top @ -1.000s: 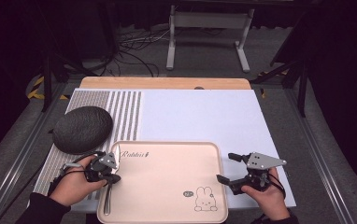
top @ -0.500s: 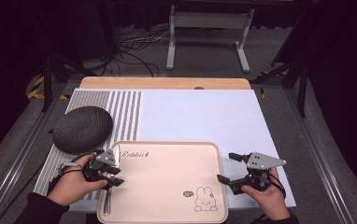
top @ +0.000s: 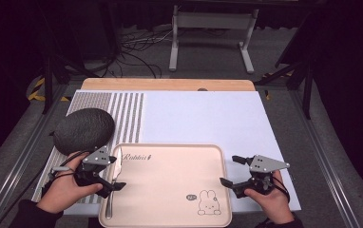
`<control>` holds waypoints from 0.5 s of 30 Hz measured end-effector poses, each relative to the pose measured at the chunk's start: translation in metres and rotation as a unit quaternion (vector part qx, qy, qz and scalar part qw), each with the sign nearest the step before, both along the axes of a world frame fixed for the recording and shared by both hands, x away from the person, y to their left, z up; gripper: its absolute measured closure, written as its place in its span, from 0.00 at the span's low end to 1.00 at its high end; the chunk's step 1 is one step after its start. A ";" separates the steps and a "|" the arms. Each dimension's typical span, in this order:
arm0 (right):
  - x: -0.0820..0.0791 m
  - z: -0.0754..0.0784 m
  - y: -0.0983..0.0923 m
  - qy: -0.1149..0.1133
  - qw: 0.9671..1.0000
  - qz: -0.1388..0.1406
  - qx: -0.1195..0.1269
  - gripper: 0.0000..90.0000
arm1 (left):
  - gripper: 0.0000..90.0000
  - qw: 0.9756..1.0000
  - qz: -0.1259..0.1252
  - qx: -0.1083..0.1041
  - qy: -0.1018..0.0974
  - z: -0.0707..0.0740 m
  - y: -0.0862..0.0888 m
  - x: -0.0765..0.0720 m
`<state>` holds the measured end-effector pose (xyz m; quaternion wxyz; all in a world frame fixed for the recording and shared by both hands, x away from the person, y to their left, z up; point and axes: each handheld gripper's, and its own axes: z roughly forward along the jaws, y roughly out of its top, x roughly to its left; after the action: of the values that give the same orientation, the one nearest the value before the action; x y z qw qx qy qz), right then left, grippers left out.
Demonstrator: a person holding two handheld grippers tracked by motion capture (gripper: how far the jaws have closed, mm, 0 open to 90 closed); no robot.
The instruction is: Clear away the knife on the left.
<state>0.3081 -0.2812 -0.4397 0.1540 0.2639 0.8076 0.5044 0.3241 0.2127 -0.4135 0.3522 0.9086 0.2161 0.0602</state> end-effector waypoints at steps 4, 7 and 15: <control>0.001 0.000 0.000 -0.002 1.000 -0.003 0.001 0.09 | 0.06 1.000 0.002 -0.012 -0.013 0.003 0.005 -0.003; 0.002 0.001 -0.001 -0.005 1.000 -0.007 0.003 0.09 | 0.05 0.999 0.010 -0.035 -0.031 0.006 0.014 -0.005; 0.001 0.002 -0.003 -0.010 1.000 -0.013 0.010 0.08 | 0.05 0.996 0.021 -0.075 -0.052 0.005 0.031 -0.009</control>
<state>0.3096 -0.2839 -0.4374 0.1662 0.2709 0.7972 0.5132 0.3151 0.2441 -0.4087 0.4282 0.8707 0.2210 0.0982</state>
